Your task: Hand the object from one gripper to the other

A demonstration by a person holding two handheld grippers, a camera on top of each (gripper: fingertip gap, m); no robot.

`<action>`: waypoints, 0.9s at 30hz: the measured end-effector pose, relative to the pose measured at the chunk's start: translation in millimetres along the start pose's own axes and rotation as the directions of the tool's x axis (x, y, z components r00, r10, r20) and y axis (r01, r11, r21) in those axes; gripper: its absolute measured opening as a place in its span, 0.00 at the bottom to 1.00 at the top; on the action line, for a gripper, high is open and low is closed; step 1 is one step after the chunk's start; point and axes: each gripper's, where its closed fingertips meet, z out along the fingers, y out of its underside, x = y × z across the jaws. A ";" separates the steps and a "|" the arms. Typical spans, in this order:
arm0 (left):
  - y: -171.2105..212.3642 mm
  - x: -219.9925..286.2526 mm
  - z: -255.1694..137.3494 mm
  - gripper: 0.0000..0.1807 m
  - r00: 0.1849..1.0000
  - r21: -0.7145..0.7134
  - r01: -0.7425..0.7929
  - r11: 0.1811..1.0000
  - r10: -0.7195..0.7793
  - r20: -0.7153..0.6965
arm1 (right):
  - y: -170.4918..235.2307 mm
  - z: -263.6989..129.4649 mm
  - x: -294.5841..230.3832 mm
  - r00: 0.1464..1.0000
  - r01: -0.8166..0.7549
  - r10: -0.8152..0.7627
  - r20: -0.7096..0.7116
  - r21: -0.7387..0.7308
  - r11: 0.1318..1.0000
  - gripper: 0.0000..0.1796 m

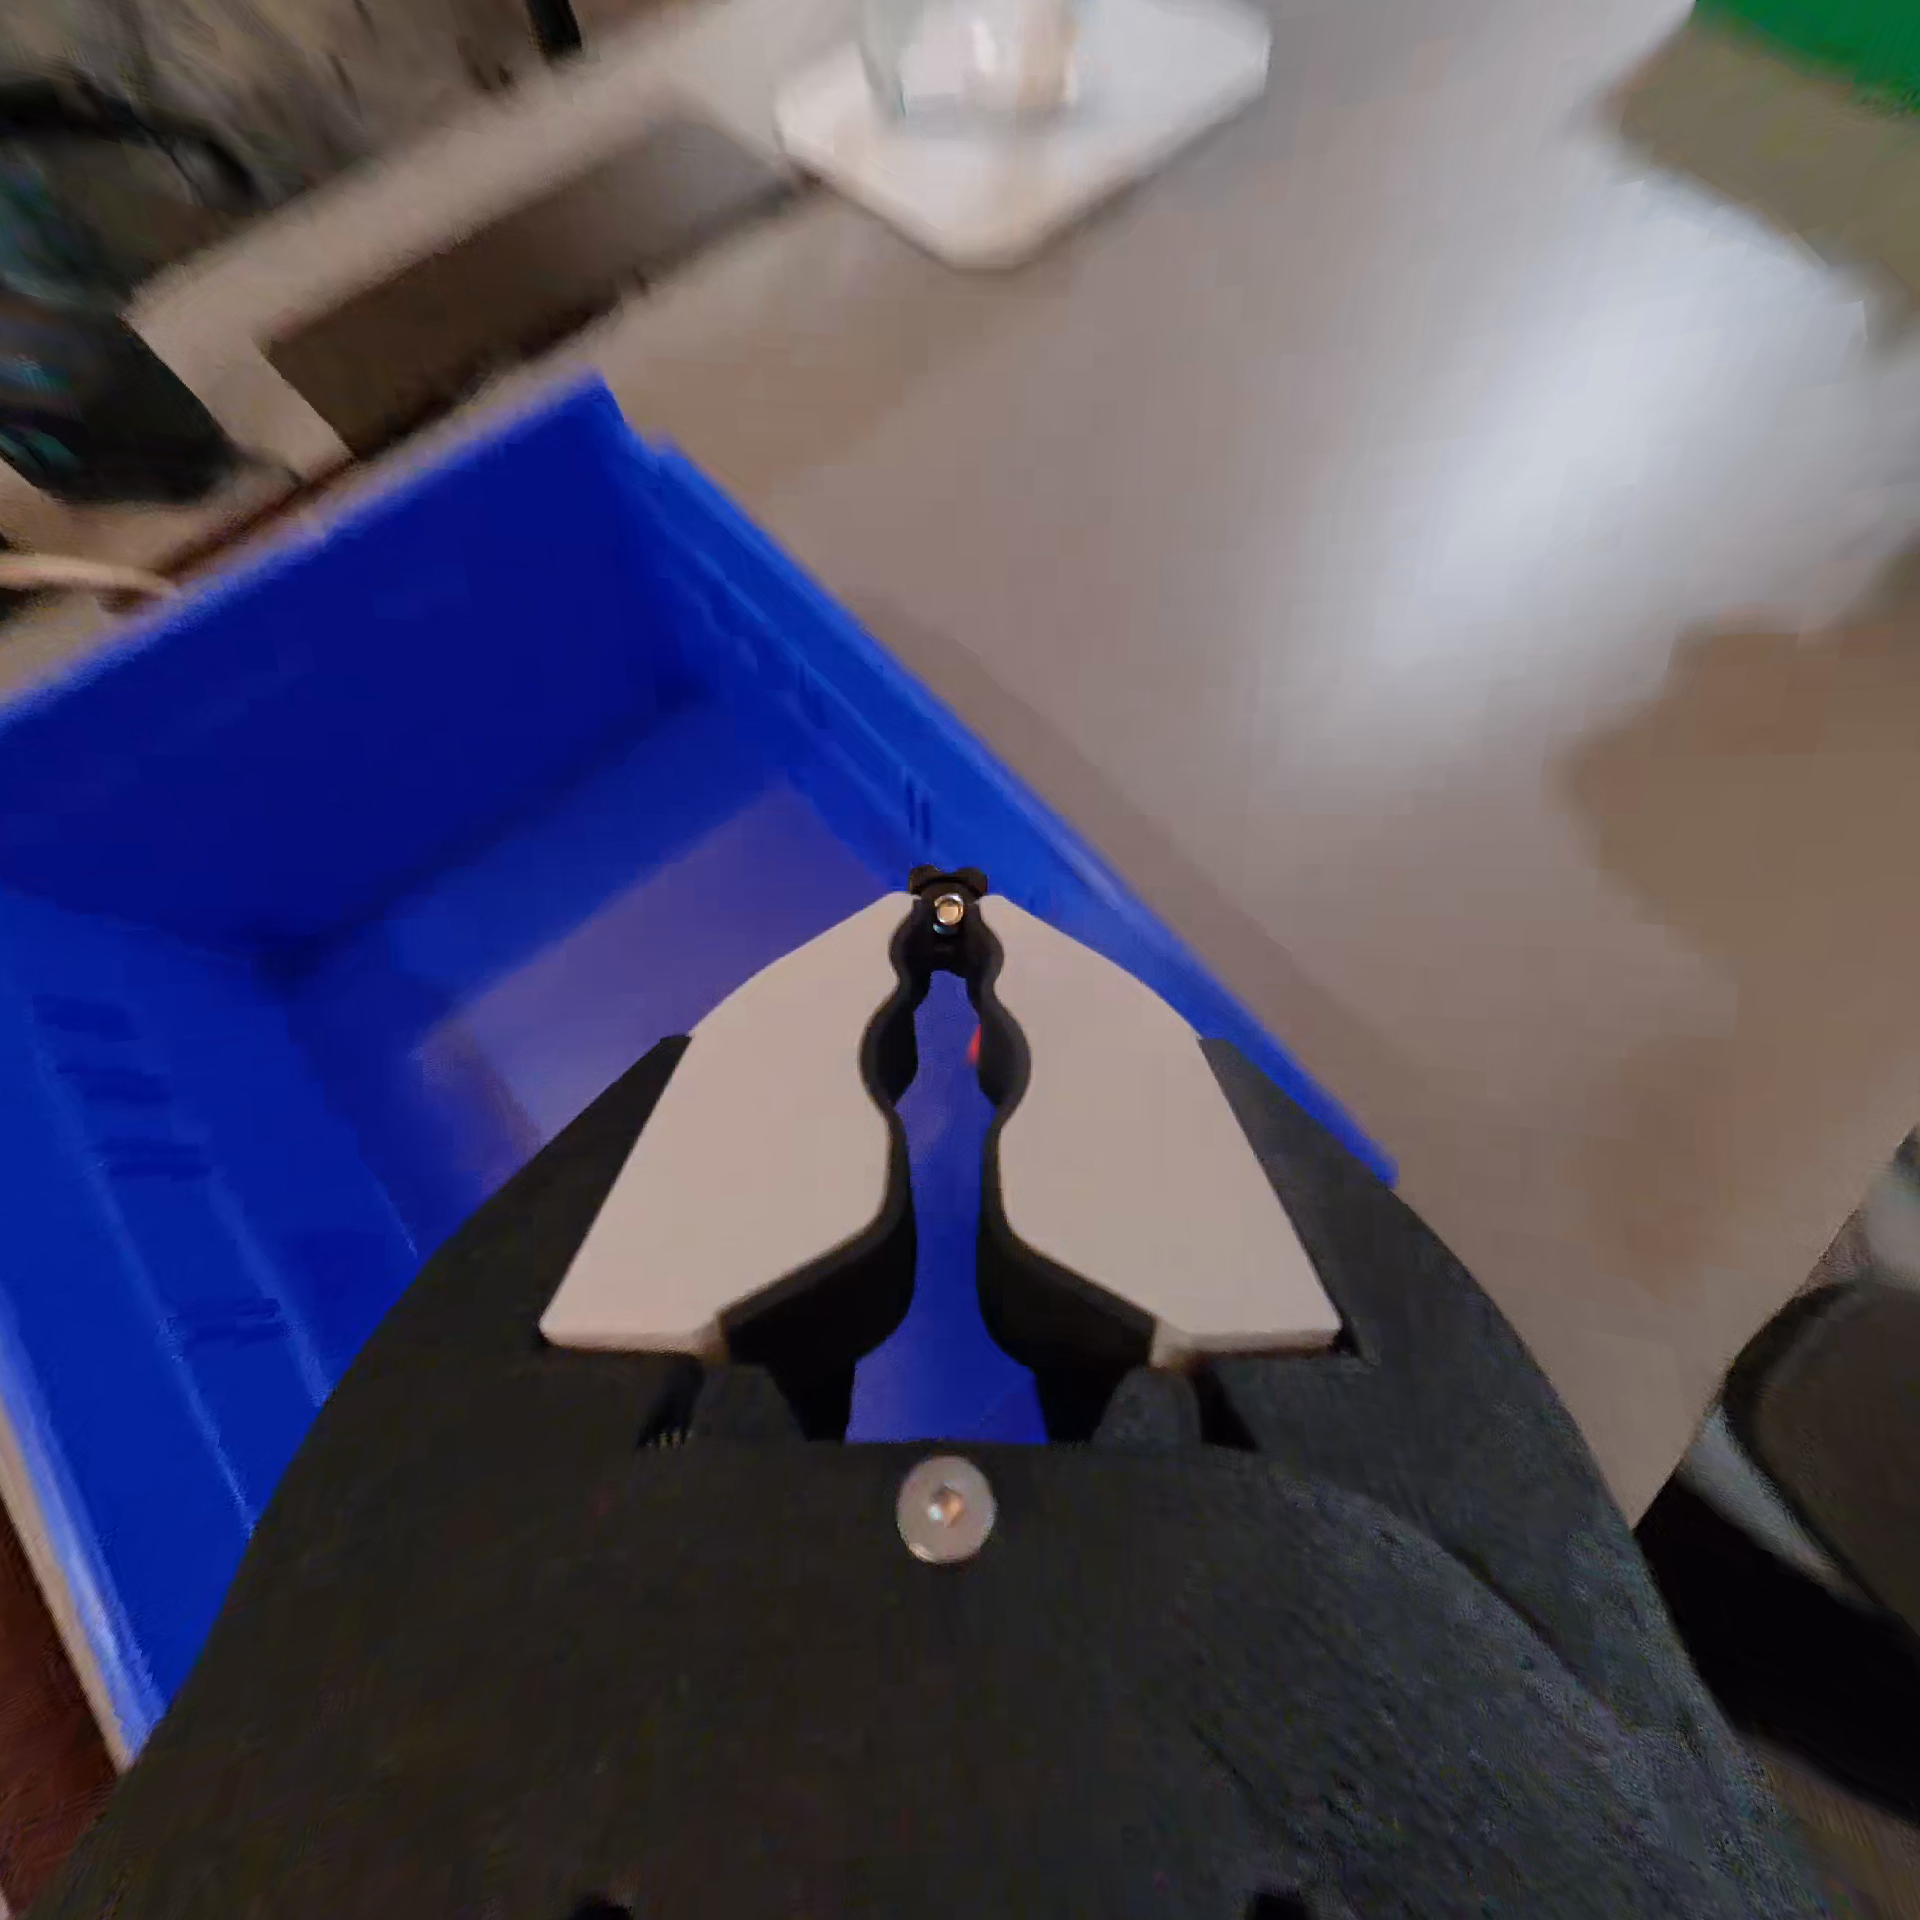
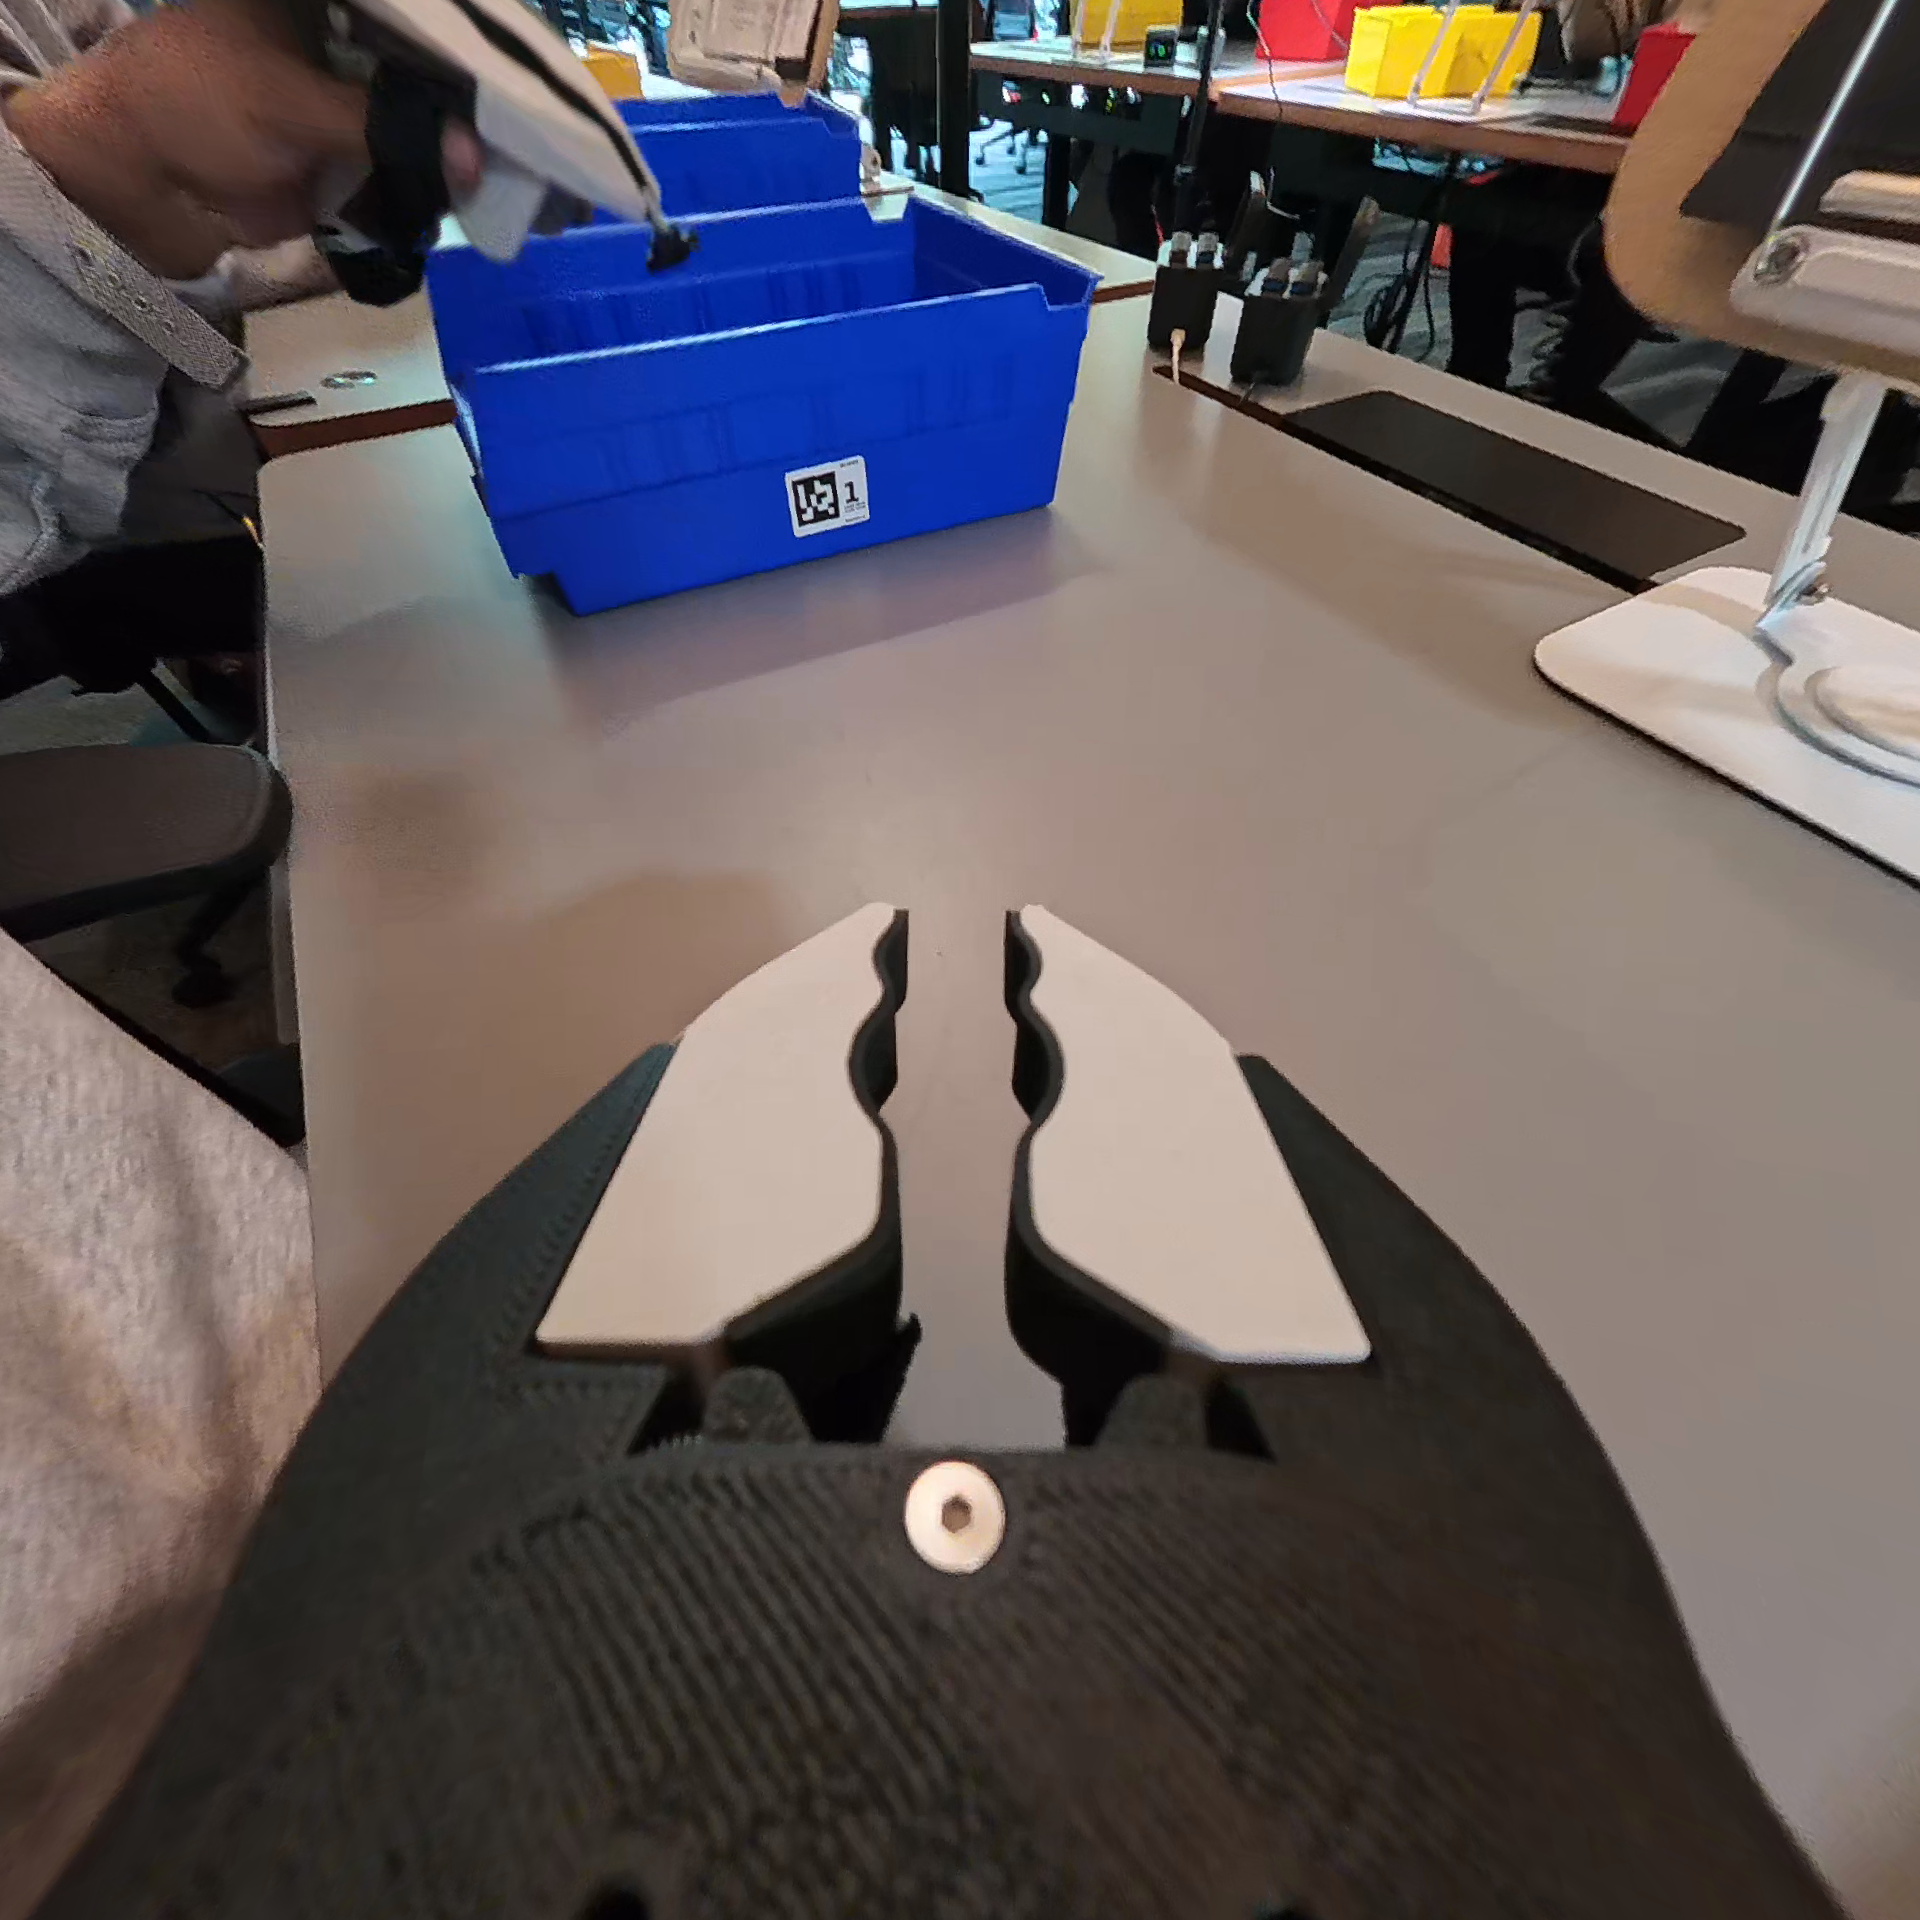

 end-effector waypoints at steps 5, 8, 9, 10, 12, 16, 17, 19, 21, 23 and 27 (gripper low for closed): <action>-73.1 41.8 -37.9 0.03 0.997 0.316 0.053 0.947 -0.033 -0.068 | -10.7 -4.6 -1.7 0.996 0.045 -0.049 0.068 0.054 0.998 0.10; -106.8 86.1 -37.6 0.03 0.989 0.396 0.055 0.917 0.004 -0.147 | -15.4 -7.8 -5.8 0.988 0.090 -0.099 0.117 0.080 0.993 0.10; -116.3 102.3 -33.5 0.03 0.983 0.410 0.062 0.910 0.015 -0.182 | -15.1 -9.5 -7.5 0.985 0.099 -0.110 0.134 0.088 0.991 0.10; -124.8 118.9 -27.3 0.03 0.975 0.417 0.073 0.906 0.024 -0.222 | -13.4 -11.9 -9.5 0.982 0.103 -0.116 0.150 0.096 0.990 0.10; -138.3 151.2 -10.2 0.03 0.952 0.413 0.100 0.905 0.033 -0.304 | -4.1 -18.4 -12.8 0.979 0.082 -0.100 0.177 0.104 0.991 0.09; -151.4 209.8 33.7 0.03 0.892 0.358 0.146 0.922 0.033 -0.450 | 20.0 -38.4 -16.1 0.977 0.002 -0.025 0.212 0.108 0.994 0.10; -153.2 221.2 44.0 0.03 0.883 0.349 0.152 0.925 0.032 -0.469 | 18.4 -44.4 -15.4 0.976 -0.009 -0.018 0.217 0.120 0.993 0.11; -155.0 241.3 64.7 0.03 0.874 0.342 0.150 0.928 0.037 -0.485 | 16.8 -53.6 -8.5 0.980 -0.018 -0.010 0.199 0.136 0.991 0.11; -150.0 258.8 91.3 0.03 0.889 0.324 0.131 0.937 0.034 -0.457 | 18.4 -59.0 1.0 0.985 -0.042 0.015 0.174 0.147 0.988 0.11; -135.1 290.9 115.5 0.03 0.860 0.259 0.107 0.960 0.041 -0.509 | 17.7 -62.5 8.5 0.982 -0.101 0.072 0.173 0.164 0.981 0.12; -124.0 319.4 139.0 0.03 0.834 0.278 0.170 0.946 0.012 -0.552 | 11.1 -69.3 11.5 0.955 -0.236 0.187 0.228 0.208 0.949 0.15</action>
